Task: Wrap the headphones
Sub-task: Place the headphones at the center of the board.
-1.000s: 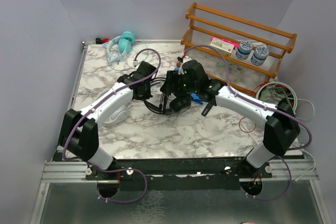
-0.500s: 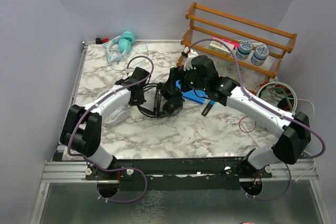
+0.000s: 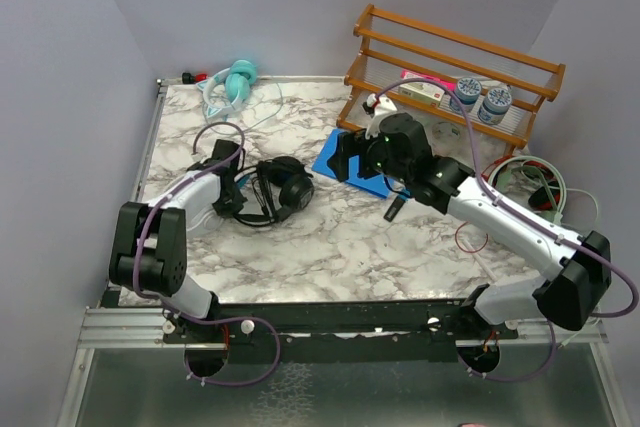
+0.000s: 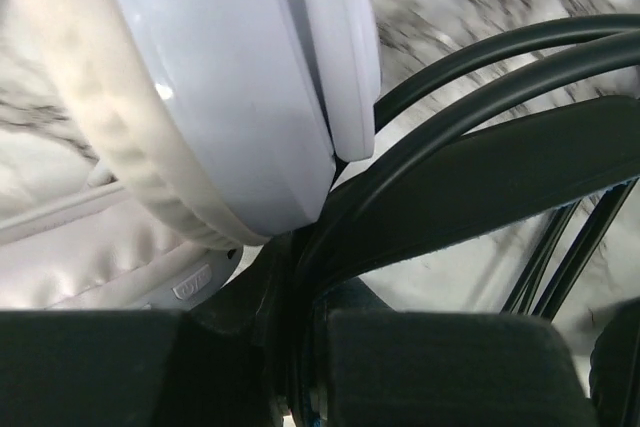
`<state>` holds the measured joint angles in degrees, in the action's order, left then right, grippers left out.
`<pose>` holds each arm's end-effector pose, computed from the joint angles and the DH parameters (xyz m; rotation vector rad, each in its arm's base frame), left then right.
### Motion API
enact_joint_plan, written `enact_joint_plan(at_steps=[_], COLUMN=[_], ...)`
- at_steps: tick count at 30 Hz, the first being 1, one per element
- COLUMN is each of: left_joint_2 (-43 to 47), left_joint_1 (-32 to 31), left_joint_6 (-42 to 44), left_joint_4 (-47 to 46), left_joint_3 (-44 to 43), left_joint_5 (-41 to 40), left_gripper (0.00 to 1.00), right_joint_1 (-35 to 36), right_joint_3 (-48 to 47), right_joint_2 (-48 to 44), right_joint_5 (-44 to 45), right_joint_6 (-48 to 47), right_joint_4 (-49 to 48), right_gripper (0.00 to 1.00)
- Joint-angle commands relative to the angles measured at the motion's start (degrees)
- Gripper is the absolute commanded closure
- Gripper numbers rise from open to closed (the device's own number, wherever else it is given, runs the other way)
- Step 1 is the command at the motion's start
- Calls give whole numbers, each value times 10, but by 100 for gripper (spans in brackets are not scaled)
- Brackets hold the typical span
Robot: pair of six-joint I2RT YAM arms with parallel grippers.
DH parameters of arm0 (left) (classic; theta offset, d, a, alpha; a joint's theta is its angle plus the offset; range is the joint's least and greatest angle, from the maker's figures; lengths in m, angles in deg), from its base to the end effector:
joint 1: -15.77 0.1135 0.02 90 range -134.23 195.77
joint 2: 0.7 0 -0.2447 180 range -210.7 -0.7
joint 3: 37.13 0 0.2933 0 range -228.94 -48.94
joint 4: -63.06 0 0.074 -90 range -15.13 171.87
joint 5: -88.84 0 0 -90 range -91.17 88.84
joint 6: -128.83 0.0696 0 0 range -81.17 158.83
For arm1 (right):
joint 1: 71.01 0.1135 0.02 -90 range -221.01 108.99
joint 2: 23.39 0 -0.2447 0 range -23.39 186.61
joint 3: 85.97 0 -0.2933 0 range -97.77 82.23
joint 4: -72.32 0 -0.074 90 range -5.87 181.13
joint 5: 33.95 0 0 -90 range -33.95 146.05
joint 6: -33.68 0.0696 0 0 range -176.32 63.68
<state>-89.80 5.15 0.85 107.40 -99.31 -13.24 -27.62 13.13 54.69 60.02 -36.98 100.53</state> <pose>0.3205 -0.0453 0.0909 -0.6988 2.6675 0.0787 0.2882 0.2658 0.3059 -0.3867 2.0329 0.6196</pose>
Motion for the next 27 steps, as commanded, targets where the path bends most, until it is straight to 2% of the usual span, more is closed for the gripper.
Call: enact_joint_plan(at_steps=[1,7,12,15,19,21,23,25,27], left_joint_2=[24,44,54,54,64,79,96,117,135], left_joint_1=[64,135,168,169,169,169,169,169,169], left_joint_6=[-52,-81,-94,-74,-62,-57,-45,-30,-29], left_joint_4=[7,9,5,-2,16,40,66,85,108], left_joint_3=[15,20,28,21,10,-5,-26,-45,-64], left_joint_5=[-58,-73,-67,-41,-16,-27,-51,-59,-58], left_gripper=[100,100,100,91,86,65,32,16,12], right_joint_1=[-6,-22,-58,-63,-63,-63,-63,-63,-63], right_joint_3=[16,37,52,56,55,54,55,55,55], right_joint_2=[-26,-35,-39,-46,-45,-45,-45,-46,-45], right_joint_5=[47,74,38,33,31,28,25,23,21], right_joint_6=[-13,8,28,28,28,29,30,31,31], right_joint_4=[-10,-6,0,-2,1,1,2,2,1], right_gripper=[4,0,0,0,0,0,0,0,0])
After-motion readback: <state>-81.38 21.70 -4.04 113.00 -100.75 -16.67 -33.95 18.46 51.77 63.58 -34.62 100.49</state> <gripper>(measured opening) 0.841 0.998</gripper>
